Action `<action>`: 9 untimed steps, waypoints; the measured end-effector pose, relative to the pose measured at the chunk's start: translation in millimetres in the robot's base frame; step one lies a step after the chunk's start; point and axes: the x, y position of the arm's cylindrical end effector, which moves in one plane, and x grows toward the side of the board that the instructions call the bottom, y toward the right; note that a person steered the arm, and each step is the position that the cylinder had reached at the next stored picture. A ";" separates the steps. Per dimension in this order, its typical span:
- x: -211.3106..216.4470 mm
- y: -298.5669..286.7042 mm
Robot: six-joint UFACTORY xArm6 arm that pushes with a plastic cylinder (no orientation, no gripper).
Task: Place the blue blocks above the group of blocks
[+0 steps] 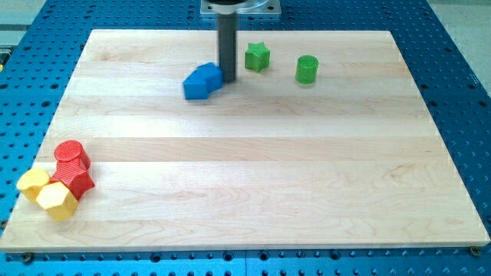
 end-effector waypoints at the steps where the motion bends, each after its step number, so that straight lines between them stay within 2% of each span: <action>1: 33.3 -85.3; 2: 42.8 -62.5; 3: 79.8 -26.3; 4: 101.3 -100.7; 5: 101.4 -154.0; 6: 92.8 -91.3; 7: 69.1 -72.6; 8: 65.2 -126.2; 9: 48.9 -111.5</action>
